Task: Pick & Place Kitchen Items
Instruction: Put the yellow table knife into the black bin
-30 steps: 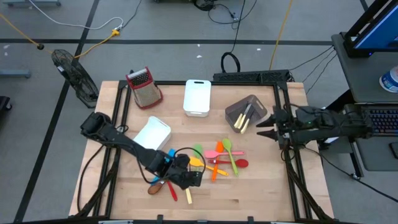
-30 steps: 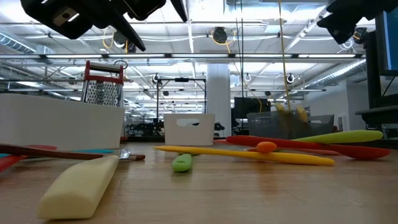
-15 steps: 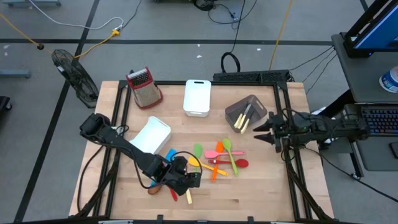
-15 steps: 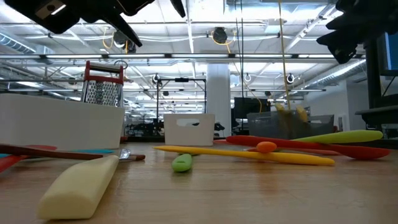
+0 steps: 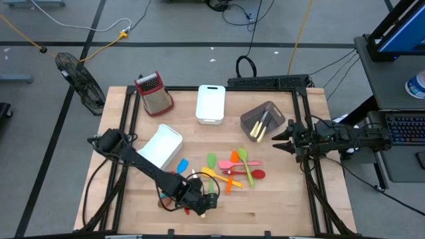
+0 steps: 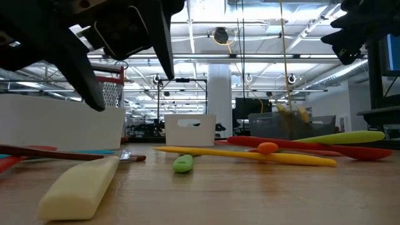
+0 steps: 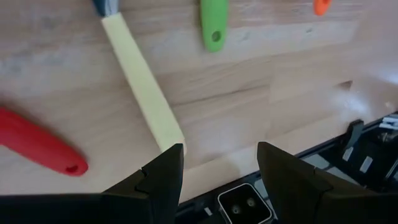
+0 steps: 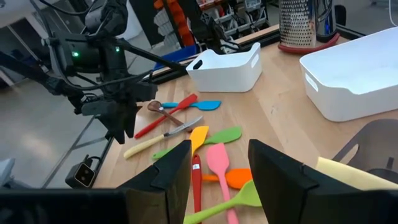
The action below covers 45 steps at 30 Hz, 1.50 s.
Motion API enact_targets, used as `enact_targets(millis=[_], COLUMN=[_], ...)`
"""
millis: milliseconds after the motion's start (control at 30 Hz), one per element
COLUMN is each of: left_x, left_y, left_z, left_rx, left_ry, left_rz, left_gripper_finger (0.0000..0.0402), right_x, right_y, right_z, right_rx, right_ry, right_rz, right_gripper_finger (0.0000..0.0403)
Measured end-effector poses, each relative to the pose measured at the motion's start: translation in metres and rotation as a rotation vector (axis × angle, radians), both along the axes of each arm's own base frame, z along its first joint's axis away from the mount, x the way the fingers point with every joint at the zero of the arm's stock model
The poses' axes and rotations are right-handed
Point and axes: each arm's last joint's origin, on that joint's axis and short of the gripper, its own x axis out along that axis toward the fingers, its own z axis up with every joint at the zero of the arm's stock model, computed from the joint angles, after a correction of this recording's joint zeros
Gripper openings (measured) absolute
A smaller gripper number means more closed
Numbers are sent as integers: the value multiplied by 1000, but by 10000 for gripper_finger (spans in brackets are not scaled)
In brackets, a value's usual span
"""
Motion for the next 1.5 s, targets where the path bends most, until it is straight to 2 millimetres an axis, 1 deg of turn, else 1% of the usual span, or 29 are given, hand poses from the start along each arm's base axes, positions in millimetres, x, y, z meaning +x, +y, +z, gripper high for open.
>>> enact_targets(millis=[233, 533, 733, 867, 967, 1100, 1300, 1400, 1500], left_x=[-2, -4, 0, 4, 6, 6, 5, 2, -1], left_y=[-2, 0, 4, 5, 4, 2, 3, 4, 5], left_z=[-1, -16, -28, -40, -44, -53, -55, -57, -58], left_rx=[6, 18, 38, 25, -7, -11, 7, 18, 27], left_ry=[8, 97, 138, 161, 181, 214, 226, 259, 286], left_rz=[51, 86, 109, 95, 73, 61, 33, 12, 10], left_gripper_finger=[209, 209, 209, 209, 209, 209, 208, 195, 167], right_x=[0, 0, 0, 0, 0, 0, 0, 0, 0], right_y=[0, 0, 0, 0, 0, 0, 0, 0, 0], right_z=[0, 0, 0, 0, 0, 0, 0, 0, 0], right_rx=[0, -1, -1, 0, 3, 4, 4, 2, 3], right_ry=[1, 1, 1, 0, 1, 0, 1, 1, 1], right_rz=[1, 2, 2, 2, 1, 1, 0, 0, -1], right_gripper_finger=[152, 152, 151, 150, 152, 152, 153, 151, 151])
